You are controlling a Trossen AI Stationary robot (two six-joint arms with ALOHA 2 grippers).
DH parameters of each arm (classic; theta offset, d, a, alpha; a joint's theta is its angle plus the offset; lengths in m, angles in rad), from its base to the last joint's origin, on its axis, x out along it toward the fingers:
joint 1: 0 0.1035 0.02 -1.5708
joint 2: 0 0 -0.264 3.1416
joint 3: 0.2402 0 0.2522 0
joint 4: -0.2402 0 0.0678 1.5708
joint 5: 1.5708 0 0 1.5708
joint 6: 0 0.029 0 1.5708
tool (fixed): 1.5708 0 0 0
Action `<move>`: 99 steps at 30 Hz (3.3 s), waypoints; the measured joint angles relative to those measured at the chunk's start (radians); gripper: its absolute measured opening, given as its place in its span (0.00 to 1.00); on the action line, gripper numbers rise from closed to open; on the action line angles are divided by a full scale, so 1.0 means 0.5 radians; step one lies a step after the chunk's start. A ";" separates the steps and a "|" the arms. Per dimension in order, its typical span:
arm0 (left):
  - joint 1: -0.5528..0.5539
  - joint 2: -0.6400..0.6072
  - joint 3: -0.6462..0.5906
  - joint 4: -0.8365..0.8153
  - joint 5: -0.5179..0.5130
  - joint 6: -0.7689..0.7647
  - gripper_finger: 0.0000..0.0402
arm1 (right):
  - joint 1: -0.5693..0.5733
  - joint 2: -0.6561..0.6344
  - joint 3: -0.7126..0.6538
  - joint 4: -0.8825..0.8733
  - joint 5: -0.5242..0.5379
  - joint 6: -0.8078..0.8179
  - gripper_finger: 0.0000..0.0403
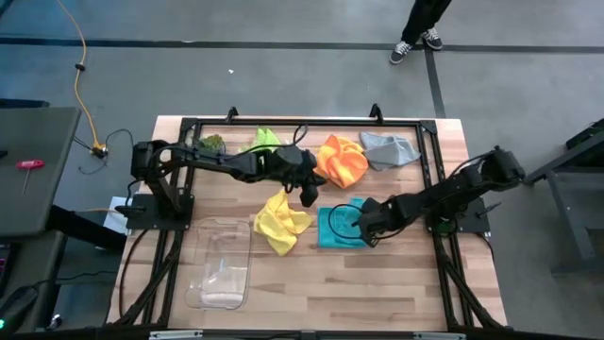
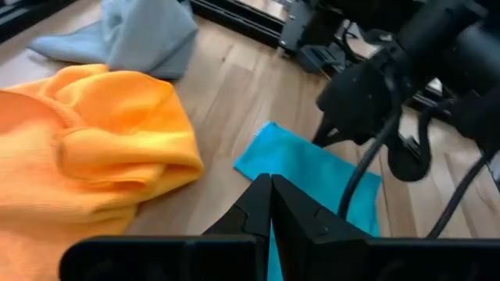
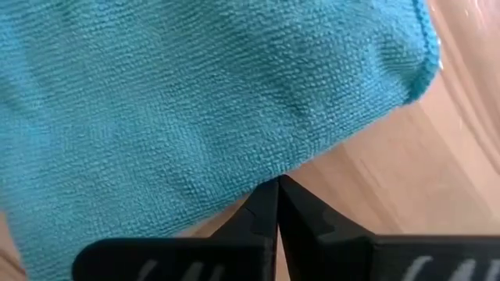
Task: Fold microfiber towels
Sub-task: Fold the blue towel
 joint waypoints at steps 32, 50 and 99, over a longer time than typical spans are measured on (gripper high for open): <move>-0.103 0.763 0.318 0.097 0.146 -0.676 0.43 | 0.030 0.025 0.308 0.199 0.118 -0.167 0.00; -0.162 1.109 0.891 -0.349 -0.020 -0.384 0.42 | 0.031 0.026 0.308 0.260 0.123 -0.174 0.00; -0.360 0.750 0.885 -0.870 -0.034 -0.665 0.00 | 0.025 -0.432 0.308 -0.404 0.518 -0.204 0.00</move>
